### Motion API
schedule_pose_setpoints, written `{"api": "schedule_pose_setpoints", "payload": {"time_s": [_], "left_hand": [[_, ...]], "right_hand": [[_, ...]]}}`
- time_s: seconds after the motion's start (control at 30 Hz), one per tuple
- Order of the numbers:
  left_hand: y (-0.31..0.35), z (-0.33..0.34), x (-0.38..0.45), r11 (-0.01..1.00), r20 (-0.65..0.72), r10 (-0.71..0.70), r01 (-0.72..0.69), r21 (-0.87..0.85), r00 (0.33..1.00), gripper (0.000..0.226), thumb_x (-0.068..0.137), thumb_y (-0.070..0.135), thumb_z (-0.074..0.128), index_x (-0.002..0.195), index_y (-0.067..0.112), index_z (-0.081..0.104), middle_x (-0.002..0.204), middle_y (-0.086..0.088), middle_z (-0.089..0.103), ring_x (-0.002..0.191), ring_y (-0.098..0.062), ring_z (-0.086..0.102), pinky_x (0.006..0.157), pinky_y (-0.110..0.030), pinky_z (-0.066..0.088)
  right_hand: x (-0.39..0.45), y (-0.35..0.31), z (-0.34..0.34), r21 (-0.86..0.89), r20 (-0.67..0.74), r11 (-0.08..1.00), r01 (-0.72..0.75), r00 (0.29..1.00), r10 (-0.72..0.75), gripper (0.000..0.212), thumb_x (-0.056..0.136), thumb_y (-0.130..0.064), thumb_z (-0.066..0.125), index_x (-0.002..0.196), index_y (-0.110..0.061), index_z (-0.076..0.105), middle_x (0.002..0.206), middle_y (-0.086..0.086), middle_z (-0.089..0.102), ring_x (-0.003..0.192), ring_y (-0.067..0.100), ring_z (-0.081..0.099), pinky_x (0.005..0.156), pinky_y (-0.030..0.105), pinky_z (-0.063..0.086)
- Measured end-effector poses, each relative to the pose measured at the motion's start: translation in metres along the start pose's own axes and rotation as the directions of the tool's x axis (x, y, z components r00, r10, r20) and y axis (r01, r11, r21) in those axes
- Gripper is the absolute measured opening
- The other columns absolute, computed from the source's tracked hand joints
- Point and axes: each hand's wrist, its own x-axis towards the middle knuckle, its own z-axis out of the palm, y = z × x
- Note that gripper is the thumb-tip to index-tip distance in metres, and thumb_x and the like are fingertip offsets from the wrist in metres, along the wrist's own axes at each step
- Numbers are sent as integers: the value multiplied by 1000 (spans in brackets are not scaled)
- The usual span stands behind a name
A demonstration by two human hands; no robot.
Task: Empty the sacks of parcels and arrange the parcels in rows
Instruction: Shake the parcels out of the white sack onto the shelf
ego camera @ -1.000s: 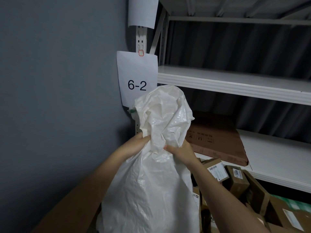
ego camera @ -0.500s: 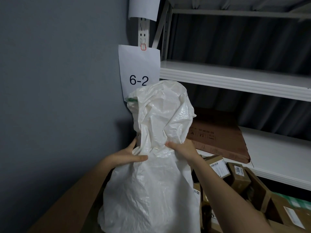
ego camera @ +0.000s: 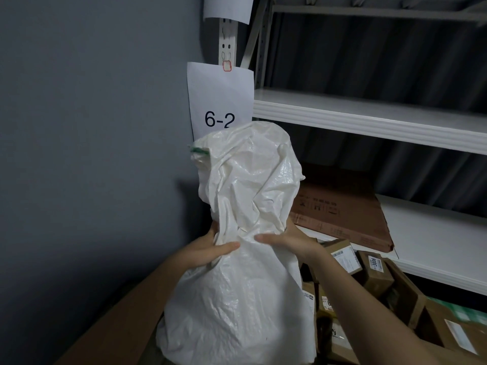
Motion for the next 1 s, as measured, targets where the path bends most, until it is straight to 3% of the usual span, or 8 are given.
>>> {"api": "schedule_pose_setpoints", "payload": {"time_s": [0.1, 0.17, 0.3, 0.43, 0.57, 0.77, 1.0], "left_hand": [[2, 3, -1, 1000, -22, 11, -11, -7, 1000, 102, 67, 78, 63, 149, 47, 9, 144, 19, 39, 132, -11, 41, 113, -36, 31], [4, 5, -2, 1000, -35, 22, -22, -16, 999, 98, 70, 76, 62, 149, 47, 11, 143, 18, 40, 132, -12, 42, 113, -37, 31], [8, 5, -6, 995, -61, 51, -56, -86, 997, 92, 71, 73, 64, 147, 46, 21, 139, 19, 45, 128, -9, 45, 111, -36, 34], [11, 5, -8, 990, -93, 54, -66, -126, 994, 88, 69, 74, 66, 144, 46, 30, 134, 20, 51, 124, -7, 50, 111, -38, 36], [12, 11, -11, 988, -118, 54, -71, -139, 992, 90, 66, 77, 65, 144, 45, 32, 134, 21, 52, 124, -6, 50, 111, -36, 37], [28, 7, -12, 997, -115, 13, -22, -76, 993, 91, 70, 86, 47, 148, 42, 26, 141, 15, 46, 128, -12, 47, 108, -32, 35], [42, 10, -11, 997, -146, -35, 25, -71, 989, 91, 69, 92, 27, 139, 37, 45, 129, 12, 57, 113, -13, 56, 102, -32, 41]], "right_hand": [[-3, 5, 0, -59, -31, 998, 1, 1000, -3, 103, 65, -31, 89, 145, -32, 23, 132, -16, 44, 119, 9, 46, 88, 20, 42], [-4, 6, 3, -47, -65, 998, 53, 996, -56, 99, 65, -28, 89, 143, -31, 27, 127, -19, 48, 118, 7, 50, 79, 14, 43], [-5, 2, 7, -22, -132, 995, 100, 986, -102, 94, 64, -37, 90, 140, -31, 36, 128, -16, 54, 115, 7, 55, 84, 21, 46], [-8, -7, 12, 9, -239, 995, 102, 966, -97, 72, 83, -48, 70, 144, -30, 35, 126, -14, 49, 109, 8, 50, 87, 26, 40], [-7, -9, 15, 25, -290, 994, 104, 953, -93, 65, 92, -50, 56, 148, -24, 32, 138, -8, 45, 126, 18, 46, 95, 30, 37], [-7, -15, 5, -25, -305, 994, 104, 946, -106, 60, 96, -51, 48, 147, -20, 36, 143, 0, 47, 132, 22, 44, 95, 28, 34], [-11, -18, -1, -67, -346, 984, 163, 922, -176, 58, 99, -53, 40, 147, -21, 35, 134, -7, 49, 128, 14, 44, 99, 29, 34]]}}
